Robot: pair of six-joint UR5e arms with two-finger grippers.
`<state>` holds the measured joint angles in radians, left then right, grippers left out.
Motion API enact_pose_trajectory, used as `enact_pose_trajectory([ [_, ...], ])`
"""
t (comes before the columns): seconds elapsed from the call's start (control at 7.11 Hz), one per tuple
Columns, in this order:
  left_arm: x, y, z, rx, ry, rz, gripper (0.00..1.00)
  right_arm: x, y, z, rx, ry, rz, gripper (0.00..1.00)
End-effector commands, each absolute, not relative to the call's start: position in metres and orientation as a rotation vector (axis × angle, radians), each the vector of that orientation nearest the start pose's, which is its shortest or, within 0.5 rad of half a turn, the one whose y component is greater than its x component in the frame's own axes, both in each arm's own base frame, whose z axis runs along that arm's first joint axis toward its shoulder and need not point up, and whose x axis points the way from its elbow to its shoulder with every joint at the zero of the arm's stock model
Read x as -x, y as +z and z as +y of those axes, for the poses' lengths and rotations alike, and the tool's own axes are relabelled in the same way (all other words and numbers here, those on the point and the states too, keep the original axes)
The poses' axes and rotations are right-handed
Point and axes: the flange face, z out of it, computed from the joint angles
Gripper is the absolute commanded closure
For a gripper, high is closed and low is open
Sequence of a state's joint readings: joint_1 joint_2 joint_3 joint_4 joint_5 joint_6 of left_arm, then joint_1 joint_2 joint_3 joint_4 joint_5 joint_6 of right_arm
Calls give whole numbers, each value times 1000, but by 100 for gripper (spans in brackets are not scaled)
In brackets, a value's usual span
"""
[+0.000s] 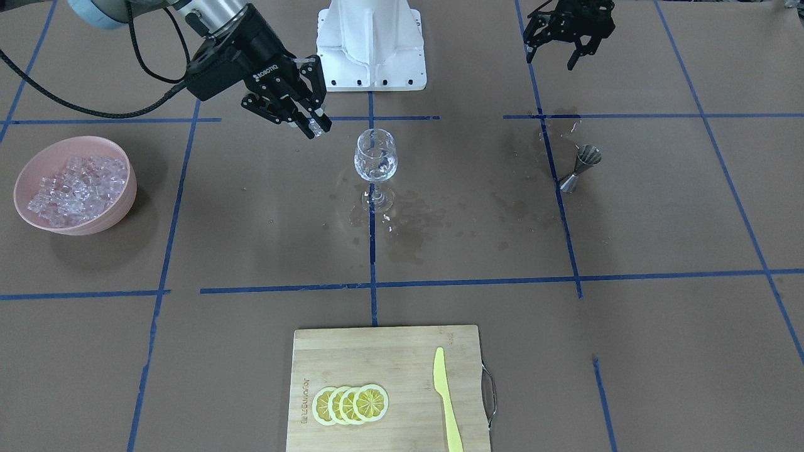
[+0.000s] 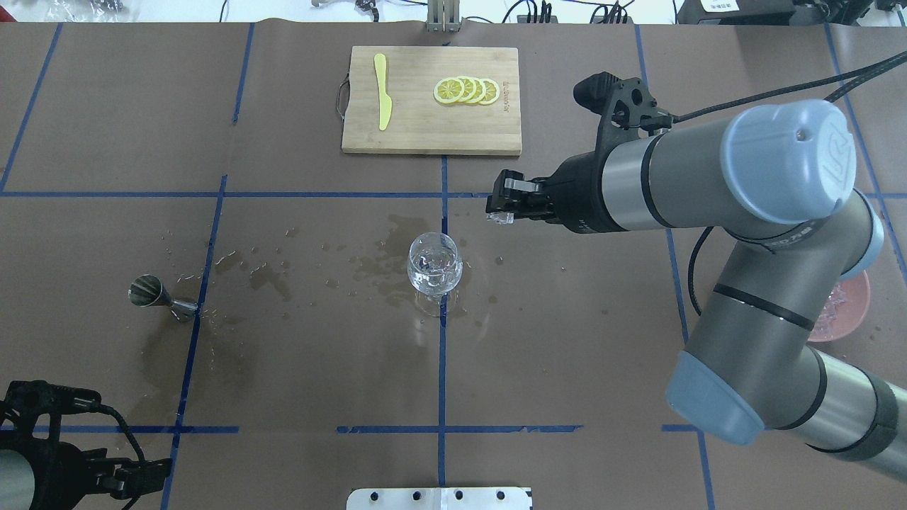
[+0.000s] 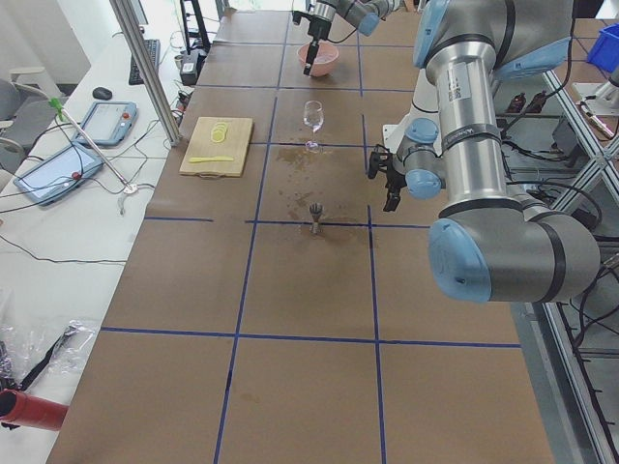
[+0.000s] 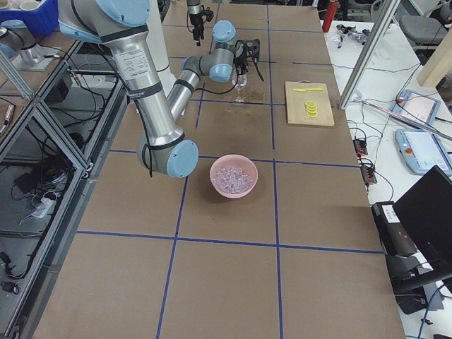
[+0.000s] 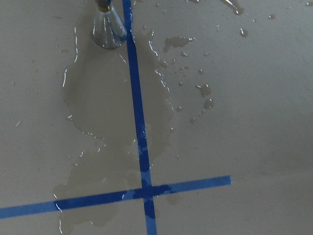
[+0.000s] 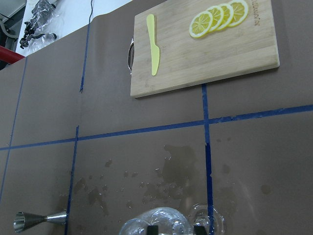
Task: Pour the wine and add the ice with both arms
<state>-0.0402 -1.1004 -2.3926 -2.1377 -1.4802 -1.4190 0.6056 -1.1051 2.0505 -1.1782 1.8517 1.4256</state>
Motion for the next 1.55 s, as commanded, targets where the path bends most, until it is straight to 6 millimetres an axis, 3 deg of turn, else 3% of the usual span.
enact_pose_trajectory([
  [0.0,-296,371,-165,-125,51,930,0,412,144,-383,-251,183,-1315,100],
  [0.42,-280,363,-185,-159,69,942,0,444,137,-375,-268,188,-1303,100],
  [0.98,-250,347,-207,-193,102,927,0,451,137,-371,-263,181,-1301,100],
  [1.12,-248,346,-208,-198,98,928,0,451,133,-371,-263,181,-1305,96],
  [1.41,-247,346,-210,-201,94,925,0,454,119,-373,-245,199,-1283,75],
])
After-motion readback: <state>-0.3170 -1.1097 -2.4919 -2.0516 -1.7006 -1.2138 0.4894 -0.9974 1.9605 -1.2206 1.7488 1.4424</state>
